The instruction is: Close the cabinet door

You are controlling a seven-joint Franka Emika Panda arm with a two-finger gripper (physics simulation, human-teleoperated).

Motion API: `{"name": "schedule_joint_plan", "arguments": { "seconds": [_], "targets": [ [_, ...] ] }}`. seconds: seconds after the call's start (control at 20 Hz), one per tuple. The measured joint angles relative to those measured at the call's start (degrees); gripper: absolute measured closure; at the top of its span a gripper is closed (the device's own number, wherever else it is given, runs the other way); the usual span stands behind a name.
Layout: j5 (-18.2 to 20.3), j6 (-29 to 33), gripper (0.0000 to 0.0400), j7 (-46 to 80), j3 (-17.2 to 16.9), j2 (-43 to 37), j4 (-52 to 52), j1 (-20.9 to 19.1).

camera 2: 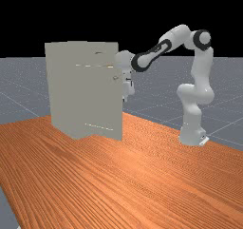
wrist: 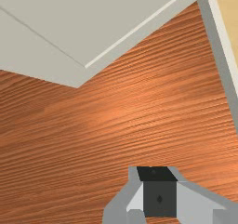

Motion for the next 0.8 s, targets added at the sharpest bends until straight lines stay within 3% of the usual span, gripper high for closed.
{"name": "schedule_joint_plan", "arguments": {
  "seconds": [0.15, 0.25, 0.4, 0.5, 0.65, 0.8],
  "targets": [
    [0.2, -0.7, 0.04, -0.1, 2.8, -2.0, -4.8, 2.3],
    [-0.1, -0.9, 0.04, 1.9, 6.6, -5.1, -9.1, 5.1],
    [-1.1, -1.0, 0.04, 6.7, 13.5, -9.2, -12.8, 9.5],
    [-1.8, -0.8, 0.04, 12.3, 20.2, -9.7, -13.0, 13.5],
    [1.5, -0.2, 0.04, 16.8, 26.5, -9.4, -11.5, 19.6],
    [4.3, 0.1, 0.04, 18.4, 29.1, -8.3, -5.0, 22.7]
  ]
}}
